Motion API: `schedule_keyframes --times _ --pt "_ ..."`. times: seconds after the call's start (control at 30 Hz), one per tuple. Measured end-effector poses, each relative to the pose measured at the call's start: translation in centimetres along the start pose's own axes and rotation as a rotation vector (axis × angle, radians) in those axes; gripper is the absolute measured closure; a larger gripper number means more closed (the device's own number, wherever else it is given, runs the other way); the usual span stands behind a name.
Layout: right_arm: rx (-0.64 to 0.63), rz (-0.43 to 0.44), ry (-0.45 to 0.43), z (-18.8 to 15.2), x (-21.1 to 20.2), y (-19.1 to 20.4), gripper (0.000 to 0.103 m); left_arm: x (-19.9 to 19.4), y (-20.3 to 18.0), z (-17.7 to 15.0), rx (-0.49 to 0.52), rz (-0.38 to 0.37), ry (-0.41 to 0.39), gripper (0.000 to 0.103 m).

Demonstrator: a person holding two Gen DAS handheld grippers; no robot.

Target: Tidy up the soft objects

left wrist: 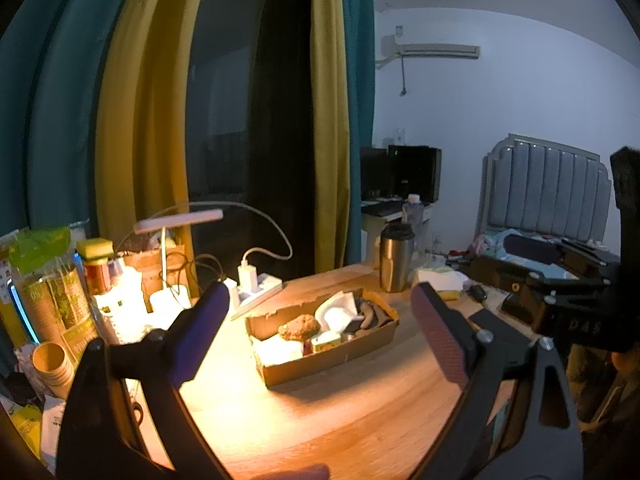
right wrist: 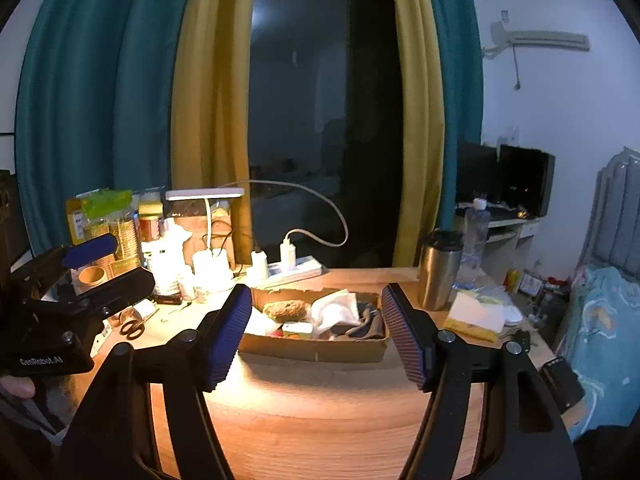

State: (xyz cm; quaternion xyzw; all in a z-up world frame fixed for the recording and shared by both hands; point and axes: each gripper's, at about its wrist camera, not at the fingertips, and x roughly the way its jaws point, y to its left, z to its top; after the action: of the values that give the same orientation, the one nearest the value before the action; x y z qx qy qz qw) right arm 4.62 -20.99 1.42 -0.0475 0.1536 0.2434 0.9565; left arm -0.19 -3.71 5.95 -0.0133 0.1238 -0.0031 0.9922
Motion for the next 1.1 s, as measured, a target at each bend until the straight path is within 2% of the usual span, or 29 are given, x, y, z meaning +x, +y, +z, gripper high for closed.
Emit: schedule_keyframes --times 0.13,0.43,1.1 --pt "-0.005 -0.035 -0.035 0.7 -1.7 0.1 0.022 -1.5 -0.4 1.2 0.011 -0.004 -0.038 0.010" --pt "0.013 -0.087 -0.105 2.3 -4.7 -0.3 0.022 -2.7 -1.0 2.7 0.030 -0.009 -0.075 0.010" --pt "0.003 -0.089 -0.103 2.8 -4.9 0.1 0.022 -3.2 -1.2 2.8 0.014 -0.012 -0.093 0.010"
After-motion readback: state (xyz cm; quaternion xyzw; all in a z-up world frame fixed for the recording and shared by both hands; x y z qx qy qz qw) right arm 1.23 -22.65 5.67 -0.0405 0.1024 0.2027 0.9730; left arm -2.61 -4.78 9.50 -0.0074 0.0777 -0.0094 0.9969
